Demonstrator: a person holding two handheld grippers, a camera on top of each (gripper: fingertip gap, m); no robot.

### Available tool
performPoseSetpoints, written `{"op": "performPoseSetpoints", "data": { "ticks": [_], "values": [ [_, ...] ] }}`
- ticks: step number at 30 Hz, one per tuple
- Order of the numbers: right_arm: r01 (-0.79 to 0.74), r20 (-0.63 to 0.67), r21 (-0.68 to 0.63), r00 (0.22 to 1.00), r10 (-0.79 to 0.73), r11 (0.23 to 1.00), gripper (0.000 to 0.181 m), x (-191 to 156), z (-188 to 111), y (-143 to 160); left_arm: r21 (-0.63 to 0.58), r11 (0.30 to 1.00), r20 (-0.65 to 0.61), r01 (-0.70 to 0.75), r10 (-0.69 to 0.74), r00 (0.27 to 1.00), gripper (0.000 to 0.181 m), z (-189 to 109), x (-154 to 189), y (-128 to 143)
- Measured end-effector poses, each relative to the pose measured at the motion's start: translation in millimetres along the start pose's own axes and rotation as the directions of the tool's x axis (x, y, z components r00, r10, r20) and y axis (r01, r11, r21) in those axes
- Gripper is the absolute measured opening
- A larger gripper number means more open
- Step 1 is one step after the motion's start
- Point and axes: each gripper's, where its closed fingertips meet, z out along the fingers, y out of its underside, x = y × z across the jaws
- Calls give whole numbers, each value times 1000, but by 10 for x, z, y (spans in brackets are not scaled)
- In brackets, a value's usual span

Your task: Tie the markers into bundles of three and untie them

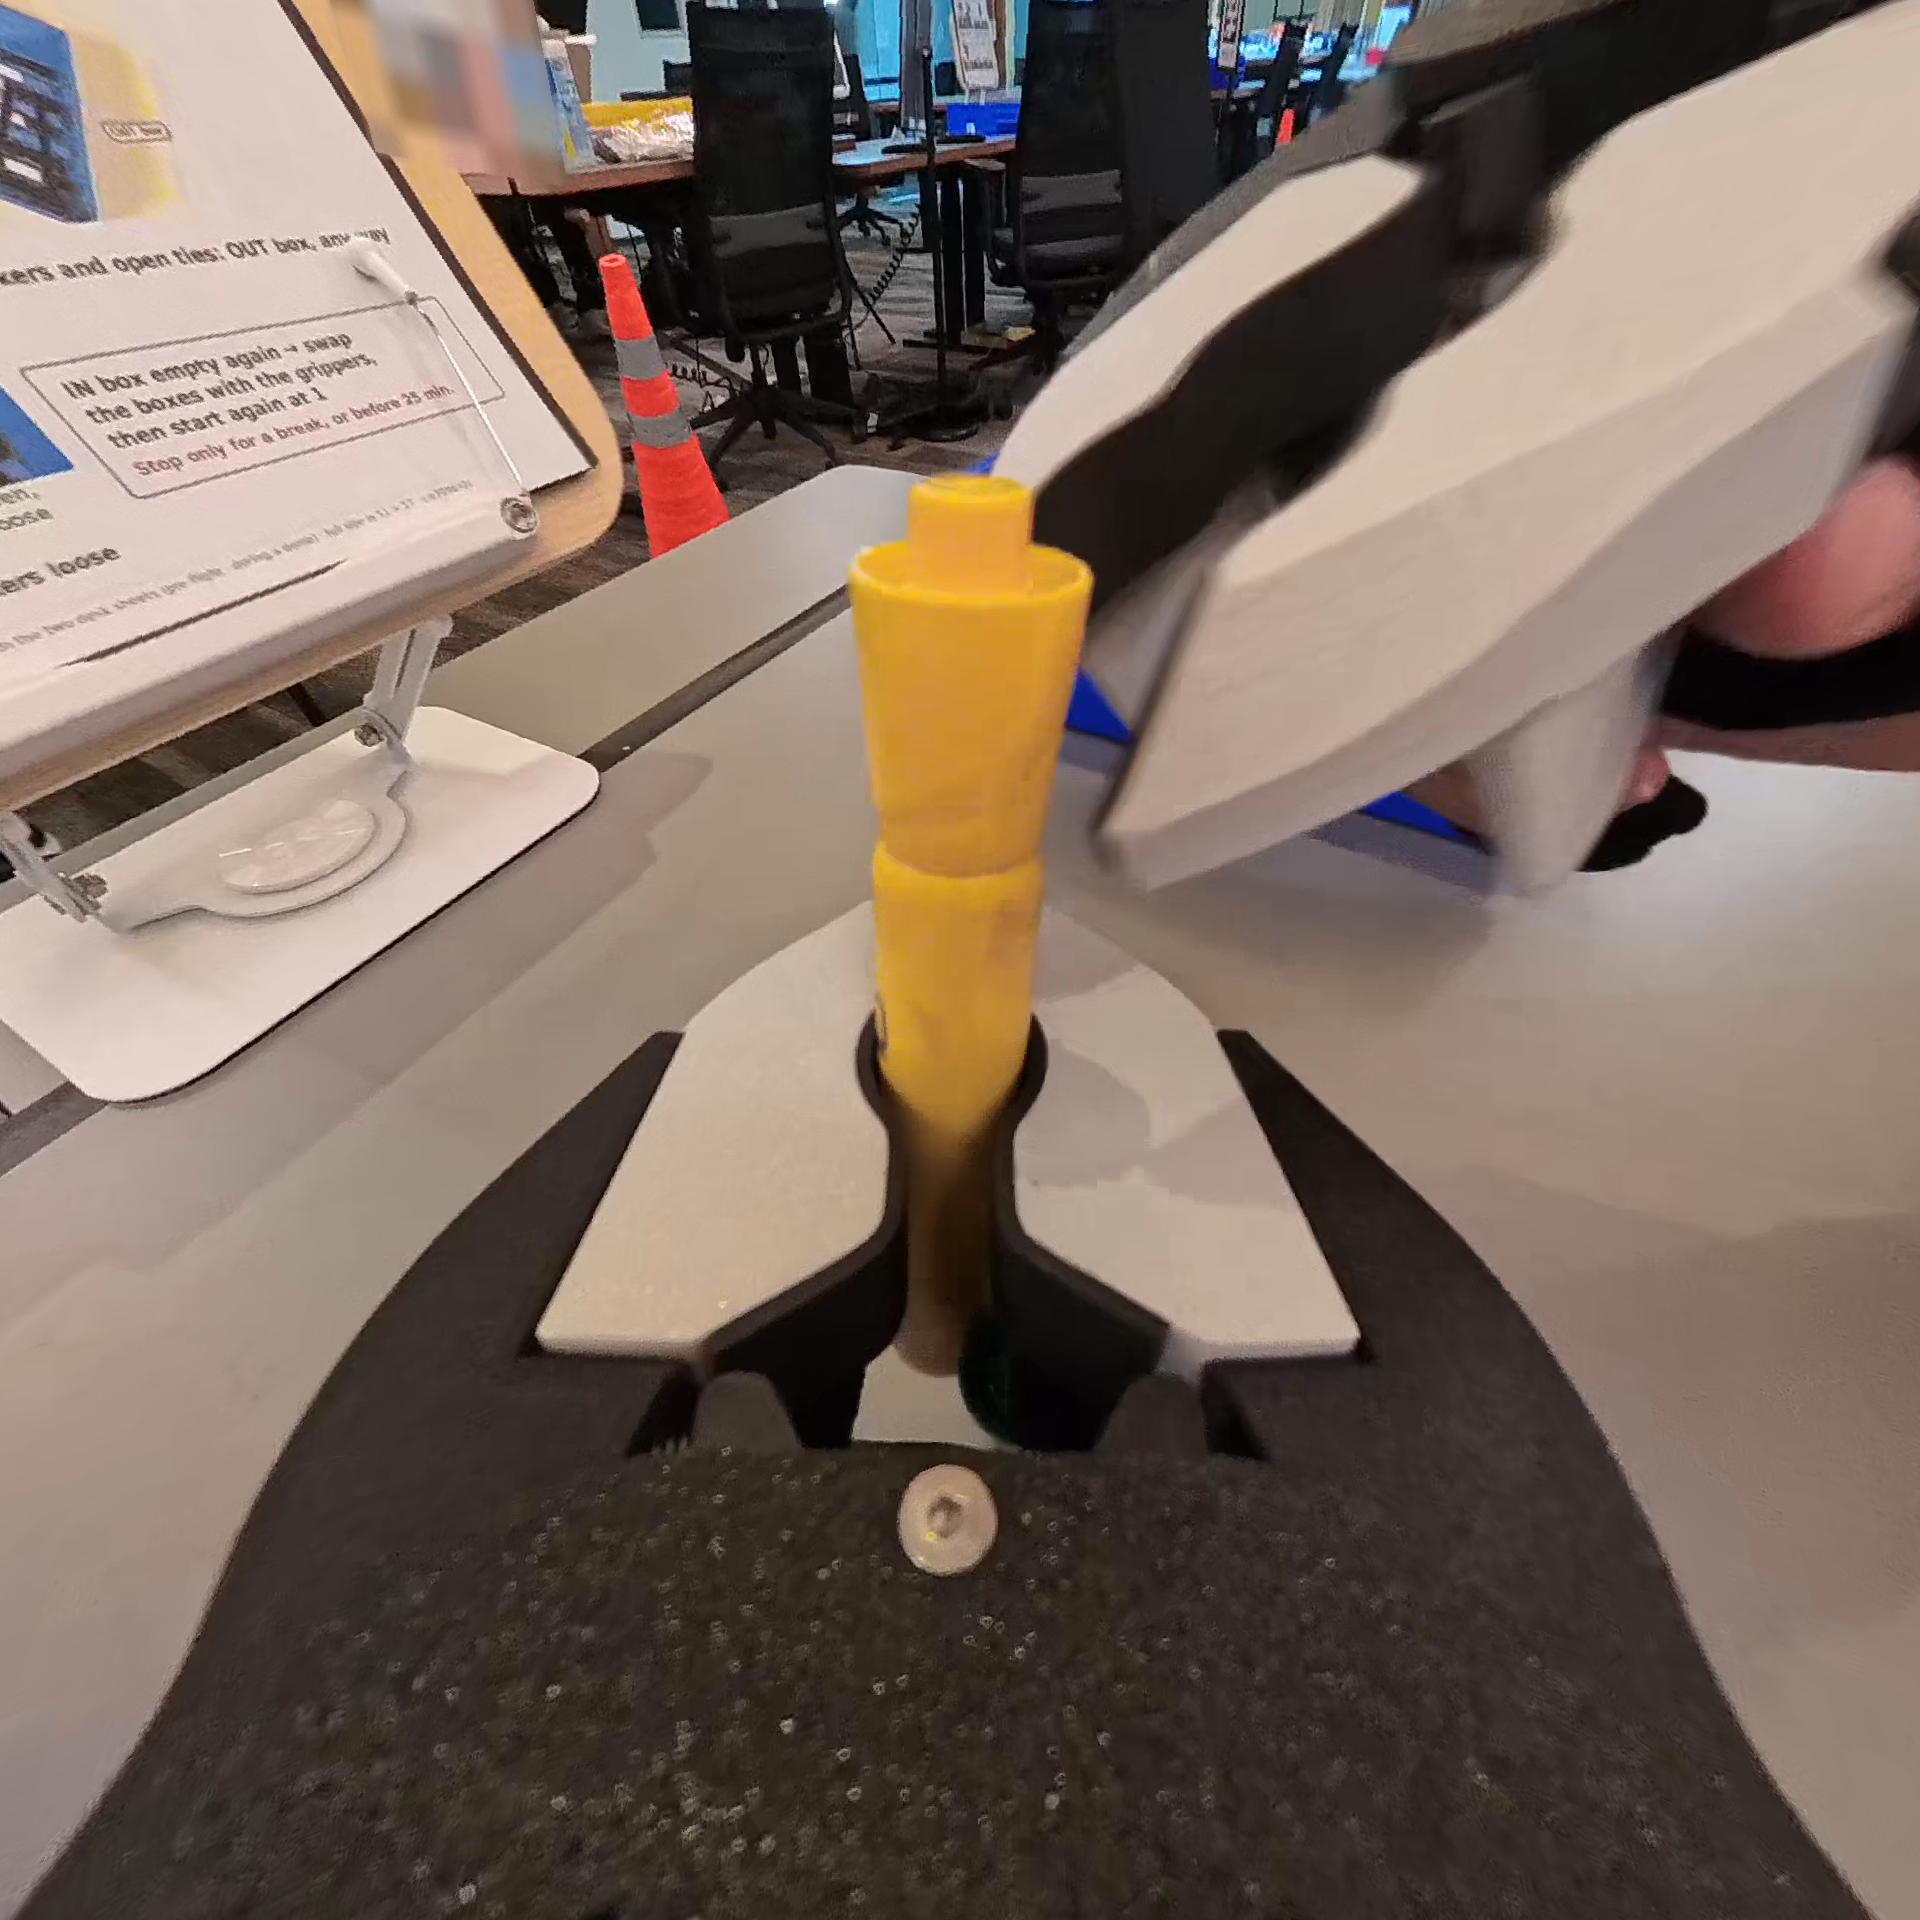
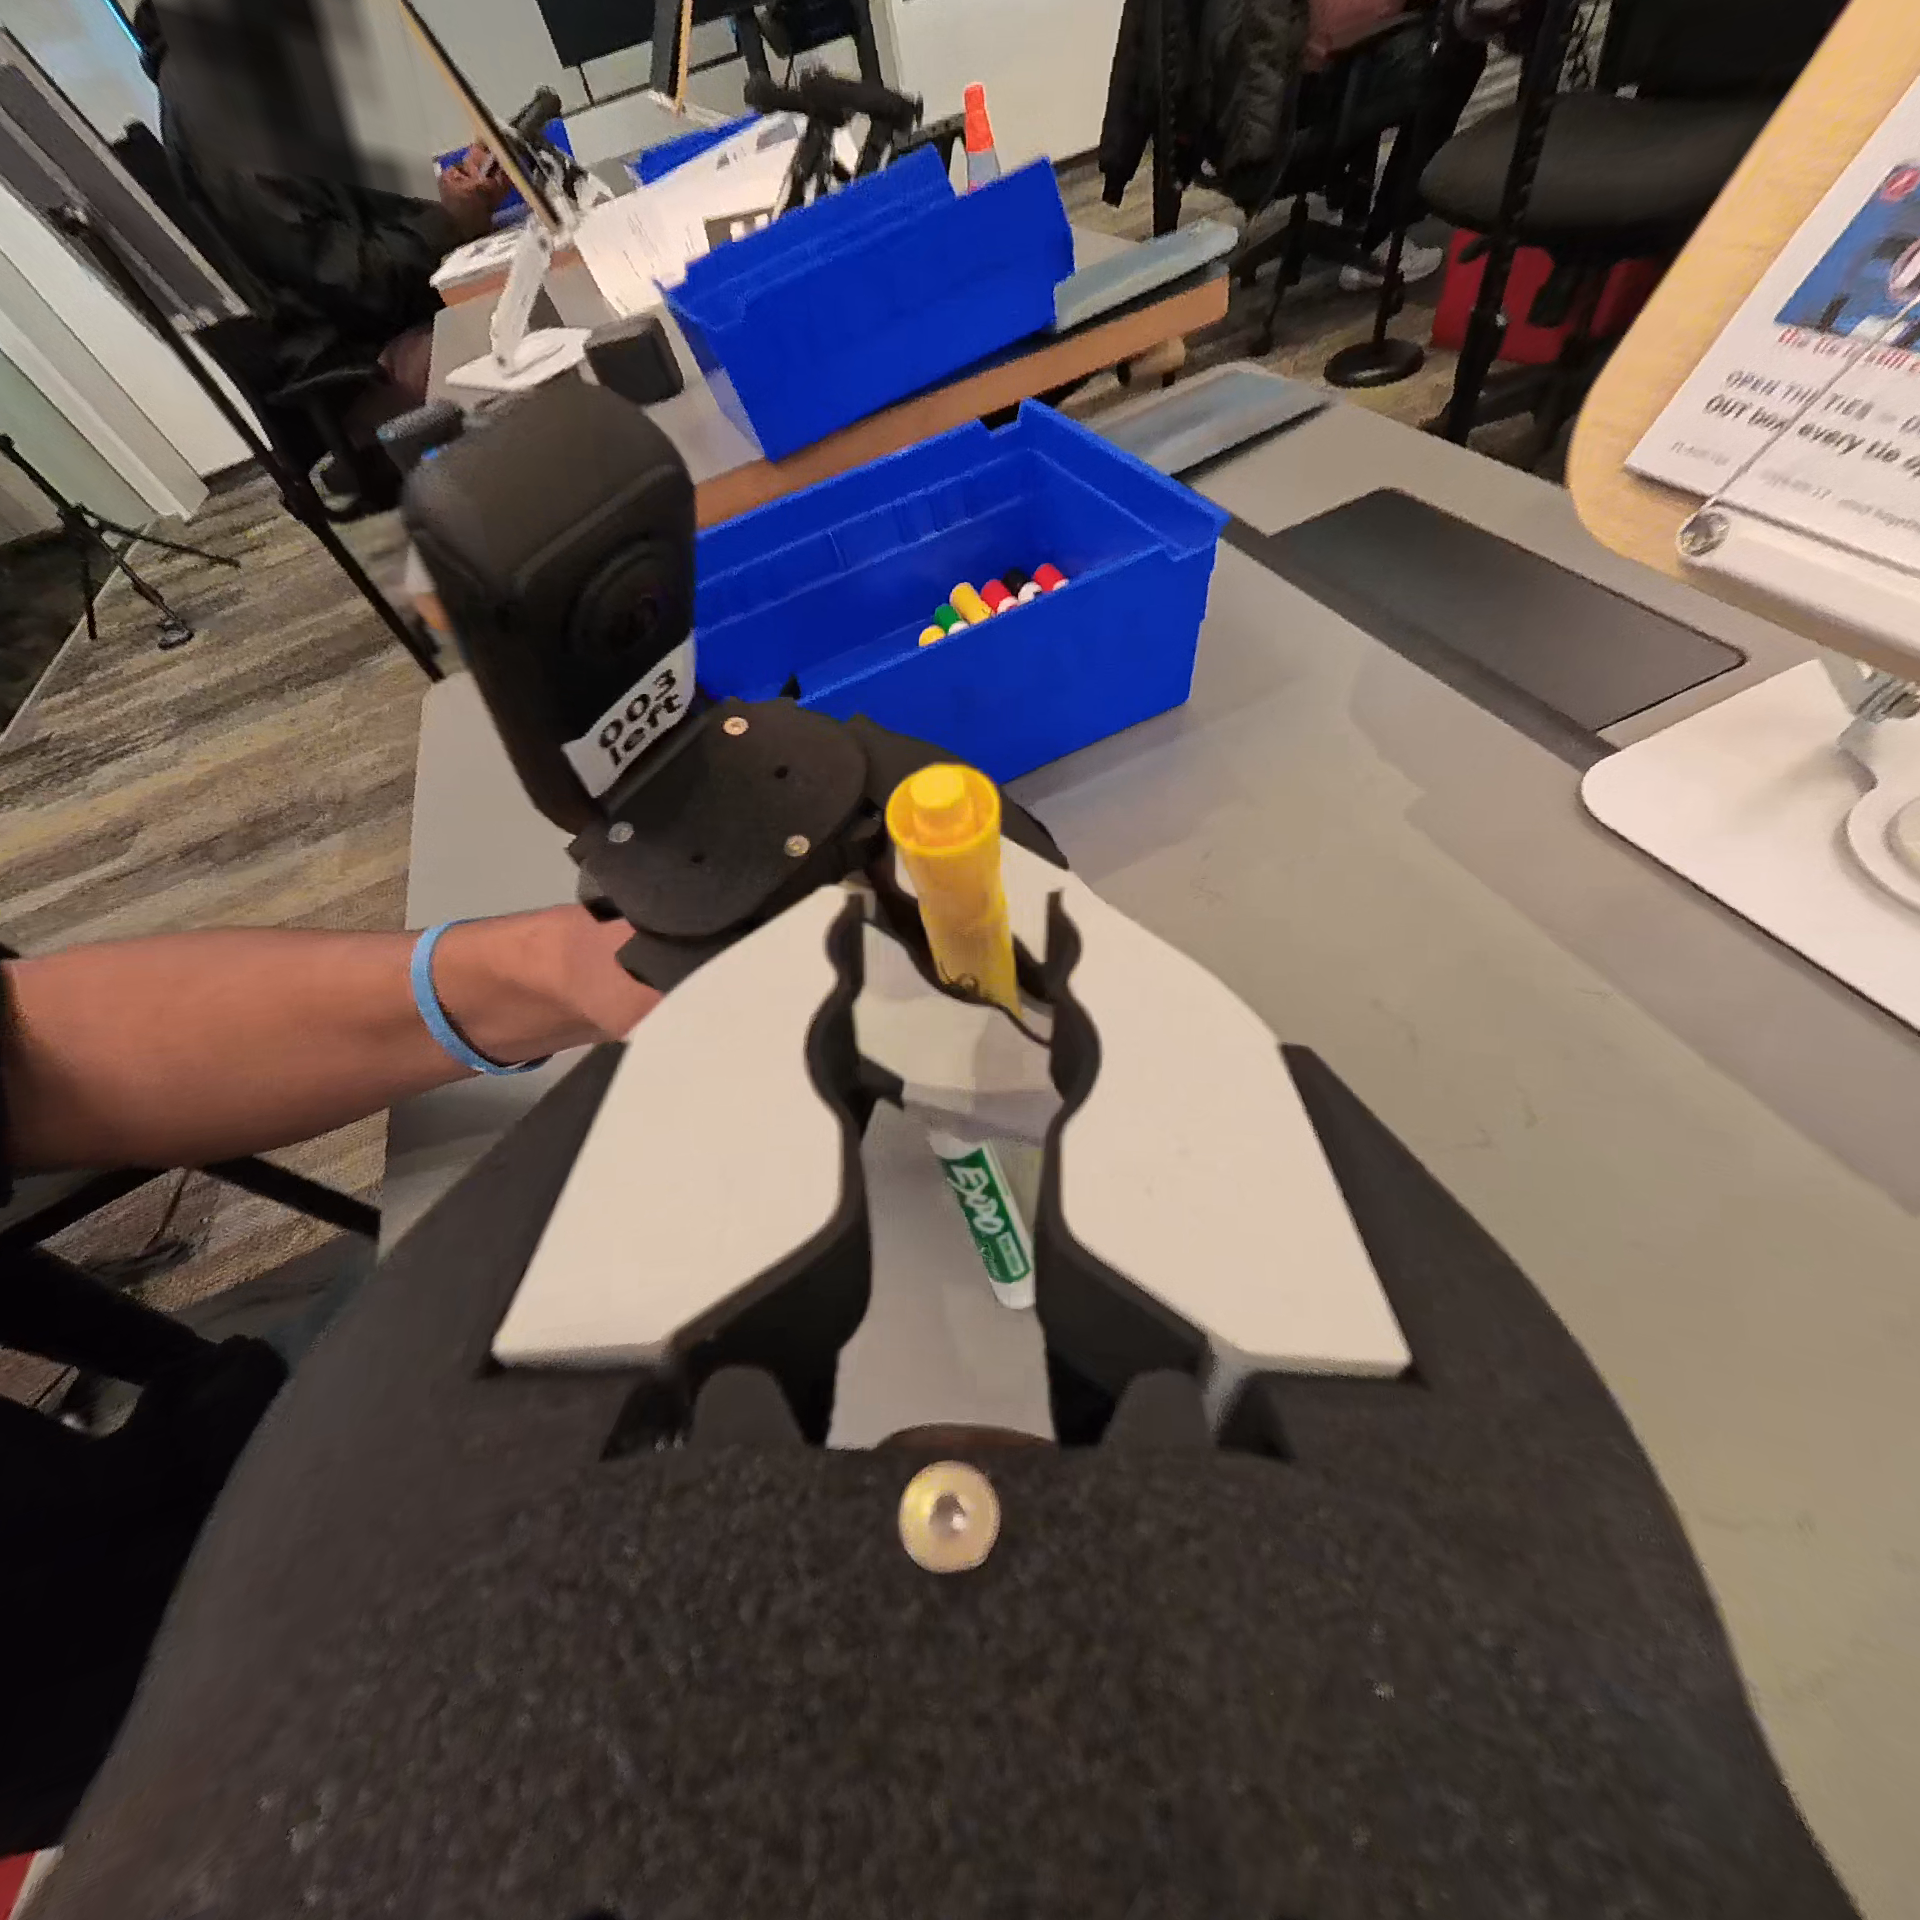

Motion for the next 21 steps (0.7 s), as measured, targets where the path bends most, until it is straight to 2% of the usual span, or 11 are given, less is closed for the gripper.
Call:
{"op": "performPoseSetpoints", "data": {
  "ticks": [2,4,7,10,12,14,17,21],
  "values": [
    [-2,-11,40,1000,3,999,40,-6,-125,12,25,999,-6,47,-47,999,11,-30,-53,-14],
    [-7,-19,-29,1000,6,1000,42,-31,-167,263,50,993,-15,110,-109,994,11,-75,-125,-20],
    [22,-70,-221,997,-38,975,49,-67,30,843,81,983,-29,165,-163,986,11,-113,-190,-21],
    [89,-141,-327,980,-142,941,52,-40,349,1177,97,975,-55,198,-193,980,10,-98,-169,-39],
    [117,-181,-326,966,-183,938,47,40,505,1225,109,971,-65,213,-207,976,11,-93,-143,-61],
    [105,-152,-306,976,-158,946,20,27,572,1229,111,971,-69,214,-207,976,11,-101,-120,-73],
    [95,-136,-268,981,-136,959,19,27,518,1210,125,968,-64,220,-213,975,11,-153,-143,-97],
    [72,-156,-262,981,-116,962,19,90,300,1237,156,945,-99,287,-274,956,10,-272,-216,-124]
  ]
}}
